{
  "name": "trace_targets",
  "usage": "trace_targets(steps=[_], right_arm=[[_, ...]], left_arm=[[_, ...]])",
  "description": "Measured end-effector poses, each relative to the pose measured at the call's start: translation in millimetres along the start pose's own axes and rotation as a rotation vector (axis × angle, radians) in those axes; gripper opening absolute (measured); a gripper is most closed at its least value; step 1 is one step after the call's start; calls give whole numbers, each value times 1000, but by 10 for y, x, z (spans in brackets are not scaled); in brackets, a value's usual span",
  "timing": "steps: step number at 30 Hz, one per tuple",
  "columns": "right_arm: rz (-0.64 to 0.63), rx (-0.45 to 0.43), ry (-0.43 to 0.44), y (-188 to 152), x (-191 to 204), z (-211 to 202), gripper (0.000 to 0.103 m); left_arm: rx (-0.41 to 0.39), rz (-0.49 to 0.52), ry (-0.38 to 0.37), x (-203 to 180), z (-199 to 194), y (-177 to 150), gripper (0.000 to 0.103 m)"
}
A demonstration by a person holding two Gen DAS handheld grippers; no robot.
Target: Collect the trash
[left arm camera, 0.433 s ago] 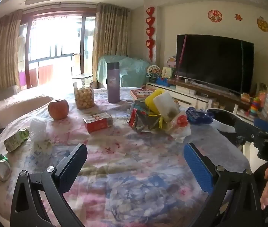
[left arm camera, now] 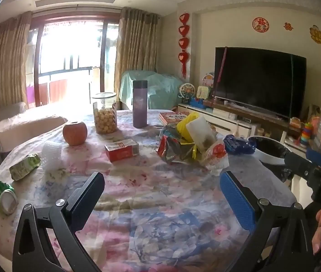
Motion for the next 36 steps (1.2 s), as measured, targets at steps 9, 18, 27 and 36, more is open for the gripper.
trace_targets(steps=[9,18,27,36], right_arm=[[17,5,3,-20,-26,16,103],[34,2,-2,-10,-97,8,103],[35,2,-5,-11,-103,12,103],[39,3,-1,-12,-110,12,103]], left_arm=[[-7,17,0,-42,-22,18,102],[-9,15,-1,-43,-20,18,102],[-11,15,3,-34,-23,25,102],[-12,16,4,-21,-21,38,102]])
Point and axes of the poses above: each gripper's, at about its wrist camera, not at the fingertips, and z roughly the way its jaws point, x to its left, y to its top, the point moved 7 cm from there along z, roughly the way its jaws point, and after that the axes turned 6 degrees about -y, right-handed, at the moved point
